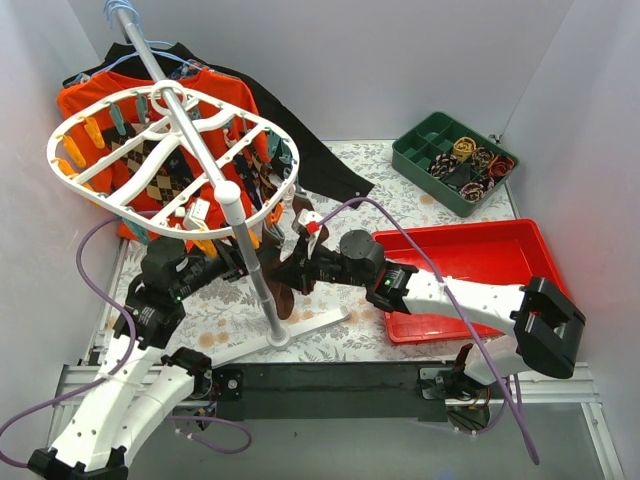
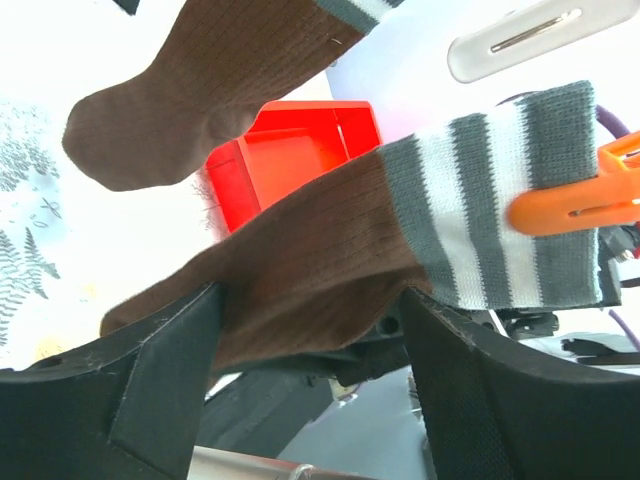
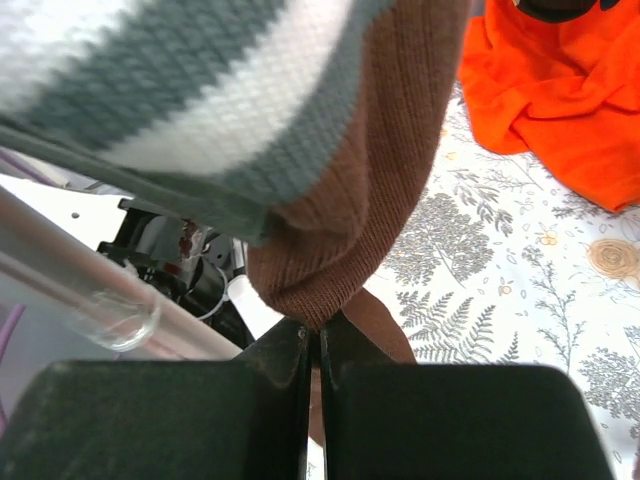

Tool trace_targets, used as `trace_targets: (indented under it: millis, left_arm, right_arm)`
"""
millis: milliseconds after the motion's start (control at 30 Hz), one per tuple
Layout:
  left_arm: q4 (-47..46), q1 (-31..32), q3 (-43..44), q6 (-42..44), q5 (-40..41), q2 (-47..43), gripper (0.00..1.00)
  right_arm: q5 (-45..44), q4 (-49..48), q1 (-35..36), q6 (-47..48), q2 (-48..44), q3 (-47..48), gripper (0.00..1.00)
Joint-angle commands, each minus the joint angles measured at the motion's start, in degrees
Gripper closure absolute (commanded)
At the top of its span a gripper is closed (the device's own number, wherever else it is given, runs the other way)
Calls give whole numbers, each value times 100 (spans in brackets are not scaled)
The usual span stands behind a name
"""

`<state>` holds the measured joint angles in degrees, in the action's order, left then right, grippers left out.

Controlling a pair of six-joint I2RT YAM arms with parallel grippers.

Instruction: Remove the socks clipped to the hanger

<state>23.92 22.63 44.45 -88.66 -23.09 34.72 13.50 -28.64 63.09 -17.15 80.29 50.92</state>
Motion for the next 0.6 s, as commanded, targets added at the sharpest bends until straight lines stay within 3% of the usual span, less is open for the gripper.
trace_targets:
  millis: [0,233,567]
  left_arm:
    - [156,57,293,499,-82,-167,33]
    - [113,48,91,657,-247,-571,30]
    - [166,48,12,850,-476,-493,21]
  right_arm:
    - [109,17,54,36,-162,270,99]
    - [636,438,45,62,-488,287,99]
    - [1480,913,37,27,-154,858,99]
